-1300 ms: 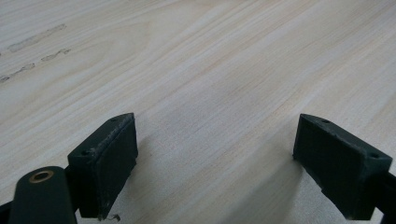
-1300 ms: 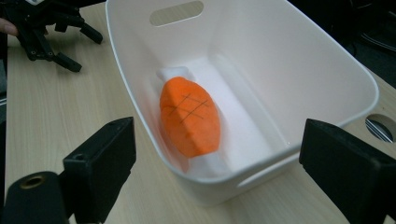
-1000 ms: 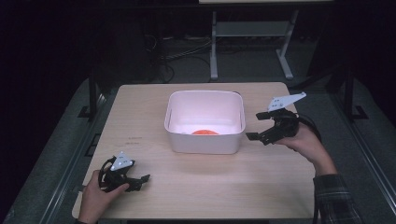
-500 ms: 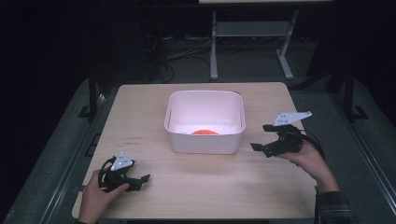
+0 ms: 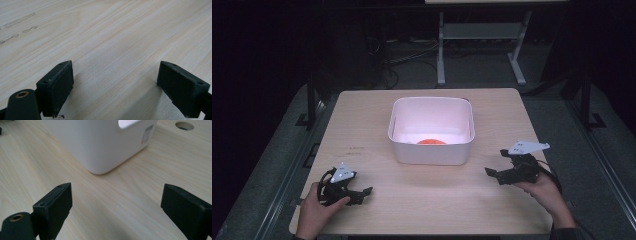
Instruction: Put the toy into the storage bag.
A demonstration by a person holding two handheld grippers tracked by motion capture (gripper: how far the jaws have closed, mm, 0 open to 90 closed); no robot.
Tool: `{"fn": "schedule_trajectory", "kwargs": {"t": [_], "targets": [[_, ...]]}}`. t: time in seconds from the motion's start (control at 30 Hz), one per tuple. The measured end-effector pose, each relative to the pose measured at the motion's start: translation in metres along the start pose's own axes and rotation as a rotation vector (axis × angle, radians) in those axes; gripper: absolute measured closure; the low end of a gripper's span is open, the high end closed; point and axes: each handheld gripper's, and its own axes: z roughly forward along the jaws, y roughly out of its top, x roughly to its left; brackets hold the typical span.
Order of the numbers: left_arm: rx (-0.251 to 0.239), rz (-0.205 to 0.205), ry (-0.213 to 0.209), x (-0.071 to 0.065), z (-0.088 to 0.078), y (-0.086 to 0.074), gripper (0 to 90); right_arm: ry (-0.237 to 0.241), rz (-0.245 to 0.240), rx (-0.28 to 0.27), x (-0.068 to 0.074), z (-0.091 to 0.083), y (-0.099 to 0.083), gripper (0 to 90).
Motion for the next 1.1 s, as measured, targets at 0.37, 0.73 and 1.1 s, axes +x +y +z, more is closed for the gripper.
{"fn": "schedule_trajectory", "kwargs": {"t": [0.37, 0.73, 1.1], "targets": [[-0.003, -0.004, 0.0, 0.0, 0.0, 0.0, 13.1, -0.095, 0.043, 0.062, 0.015, 0.006, -0.034, 9.5], [-0.003, -0.004, 0.0, 0.0, 0.0, 0.0, 13.1, -0.181, 0.063, 0.131, 0.028, 0.011, -0.06, 9.1], [-0.003, -0.003, 0.0, 0.0, 0.0, 0.0, 13.0, -0.164, 0.11, 0.112, 0.026, 0.011, -0.064, 9.1]]}}
